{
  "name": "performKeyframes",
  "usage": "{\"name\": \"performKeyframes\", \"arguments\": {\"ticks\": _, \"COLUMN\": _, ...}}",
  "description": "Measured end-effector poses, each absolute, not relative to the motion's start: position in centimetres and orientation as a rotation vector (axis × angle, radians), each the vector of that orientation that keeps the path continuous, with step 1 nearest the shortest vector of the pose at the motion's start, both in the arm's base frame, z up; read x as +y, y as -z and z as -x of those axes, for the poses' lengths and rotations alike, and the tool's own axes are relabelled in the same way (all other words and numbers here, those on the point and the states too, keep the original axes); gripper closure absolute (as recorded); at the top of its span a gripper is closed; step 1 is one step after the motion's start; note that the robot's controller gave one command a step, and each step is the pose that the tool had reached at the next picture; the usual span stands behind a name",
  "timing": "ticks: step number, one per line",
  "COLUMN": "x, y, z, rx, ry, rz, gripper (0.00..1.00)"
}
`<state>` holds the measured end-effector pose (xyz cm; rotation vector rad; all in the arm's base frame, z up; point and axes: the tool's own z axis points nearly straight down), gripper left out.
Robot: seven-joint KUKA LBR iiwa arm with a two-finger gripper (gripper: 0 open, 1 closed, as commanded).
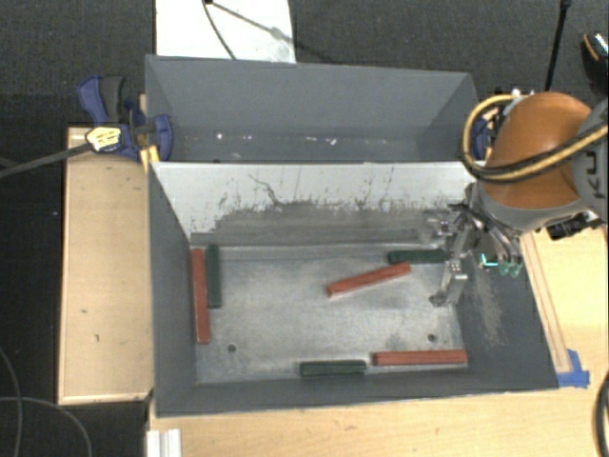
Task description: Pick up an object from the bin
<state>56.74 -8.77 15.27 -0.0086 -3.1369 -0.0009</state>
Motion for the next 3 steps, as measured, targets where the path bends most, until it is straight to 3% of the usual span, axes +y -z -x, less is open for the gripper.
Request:
{"name": "performKeyframes", "arguments": {"ticks": 1, "x": -3.4, "y": -6.6, "z": -58.1, "rx": -3.137, "ry": 0.006, "rz": 0.011, "gripper": 0.0}}
{"name": "performKeyframes", "arguments": {"ticks": 2, "x": -3.8, "y": -7.1, "z": -58.3, "rx": -3.144, "ry": 0.0, "rz": 0.012, "gripper": 1.0}}
{"name": "performKeyframes", "arguments": {"ticks": 3, "x": -8.6, "y": -21.3, "z": -57.4, "rx": -3.153, "ry": -0.004, "rz": 0.01, "gripper": 1.0}}
